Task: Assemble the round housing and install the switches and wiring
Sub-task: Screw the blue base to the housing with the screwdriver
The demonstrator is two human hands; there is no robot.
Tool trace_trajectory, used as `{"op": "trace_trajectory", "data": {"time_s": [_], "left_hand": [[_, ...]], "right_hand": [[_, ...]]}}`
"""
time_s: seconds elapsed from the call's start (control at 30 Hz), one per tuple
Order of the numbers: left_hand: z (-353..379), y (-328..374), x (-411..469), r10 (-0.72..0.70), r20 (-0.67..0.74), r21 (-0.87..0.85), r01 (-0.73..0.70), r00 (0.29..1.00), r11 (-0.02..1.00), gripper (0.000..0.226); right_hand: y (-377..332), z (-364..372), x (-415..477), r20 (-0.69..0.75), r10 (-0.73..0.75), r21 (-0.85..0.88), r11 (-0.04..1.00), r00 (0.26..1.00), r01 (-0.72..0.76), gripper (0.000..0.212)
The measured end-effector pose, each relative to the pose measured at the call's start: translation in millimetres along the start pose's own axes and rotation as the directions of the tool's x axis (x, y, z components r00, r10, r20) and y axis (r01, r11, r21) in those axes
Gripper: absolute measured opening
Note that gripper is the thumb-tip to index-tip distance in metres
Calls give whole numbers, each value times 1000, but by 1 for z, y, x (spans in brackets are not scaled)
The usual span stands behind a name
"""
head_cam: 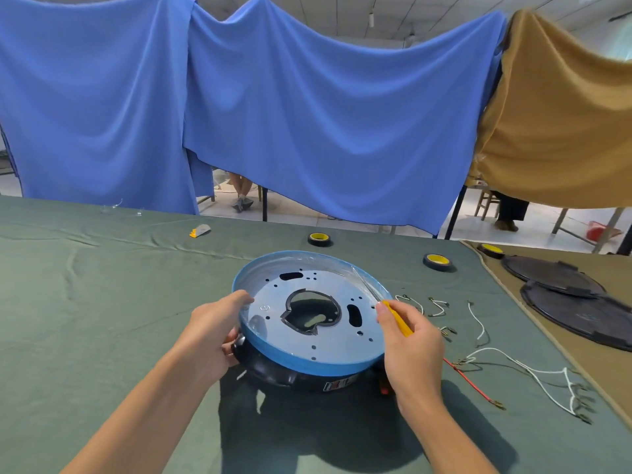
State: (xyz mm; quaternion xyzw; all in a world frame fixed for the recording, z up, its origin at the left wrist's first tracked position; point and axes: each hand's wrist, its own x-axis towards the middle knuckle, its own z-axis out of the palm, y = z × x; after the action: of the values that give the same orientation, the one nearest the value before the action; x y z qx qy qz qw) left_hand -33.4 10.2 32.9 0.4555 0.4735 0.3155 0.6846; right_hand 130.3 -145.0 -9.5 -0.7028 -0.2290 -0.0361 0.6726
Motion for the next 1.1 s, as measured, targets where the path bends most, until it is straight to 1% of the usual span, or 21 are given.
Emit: {"op": "trace_trajectory", "data": {"time_s": [0.1, 0.17, 0.27, 0.4, 0.5, 0.57, 0.6, 0.67, 0.73, 0.77, 0.83, 0.9, 0.93, 0.97, 1.03, 1.07, 1.1], "left_hand": [[-3, 4, -1, 16, -24, -75, -18, 1000, 997, 10], [-8, 7, 0, 17, -48, -112, -22, 999, 993, 12], [-17, 14, 2, 39, -123, -138, -56, 992, 989, 15], [-20, 26, -2, 150, -244, -146, -189, 958, 971, 16], [-18, 35, -8, 265, -294, -144, -316, 918, 938, 12], [-15, 39, -12, 357, -321, -105, -408, 877, 907, 25], [-14, 41, -15, 413, -342, -63, -459, 844, 886, 33], [-12, 44, -23, 569, -363, 106, -574, 738, 812, 45], [-9, 45, -29, 715, -327, 292, -653, 619, 699, 56], [-6, 44, -31, 768, -300, 363, -677, 567, 641, 59], [-1, 40, -32, 865, -233, 490, -715, 445, 500, 58], [5, 36, -31, 944, -131, 600, -734, 301, 318, 57], [7, 33, -29, 973, -66, 639, -739, 220, 210, 58], [9, 30, -26, 992, 7, 666, -741, 124, 88, 59], [12, 24, -19, 984, 167, 691, -704, -66, -164, 60], [13, 20, -16, 959, 252, 695, -665, -130, -273, 61], [14, 15, -12, 925, 340, 692, -621, -171, -369, 62]], "right_hand": [[-2, -2, 1, 53, 72, 145, 986, 996, -79, 5], [-6, -4, 2, 78, 130, 269, 952, 988, -146, 4], [-9, -11, 8, 63, 202, 385, 899, 977, -211, 4], [-9, -16, 11, 89, 286, 451, 843, 954, -295, 4], [-9, -15, 12, 184, 390, 505, 750, 902, -427, 4], [-9, -16, 12, 259, 448, 529, 675, 855, -514, 5], [-9, -17, 12, 293, 465, 540, 641, 836, -546, 6], [-10, -20, 13, 345, 473, 559, 590, 811, -583, 7], [-12, -24, 13, 384, 460, 583, 551, 801, -596, 8], [-14, -25, 13, 400, 450, 598, 532, 798, -600, 10], [-18, -27, 12, 431, 439, 614, 497, 788, -613, 16], [-20, -27, 11, 467, 432, 607, 479, 772, -634, 20], [-21, -27, 10, 485, 423, 593, 484, 765, -643, 21], [-22, -27, 10, 501, 413, 575, 499, 761, -649, 23], [-23, -25, 9, 519, 396, 545, 530, 758, -650, 25], [-24, -25, 9, 525, 386, 543, 534, 758, -648, 26], [-24, -25, 9, 531, 374, 551, 528, 760, -646, 28]]}}
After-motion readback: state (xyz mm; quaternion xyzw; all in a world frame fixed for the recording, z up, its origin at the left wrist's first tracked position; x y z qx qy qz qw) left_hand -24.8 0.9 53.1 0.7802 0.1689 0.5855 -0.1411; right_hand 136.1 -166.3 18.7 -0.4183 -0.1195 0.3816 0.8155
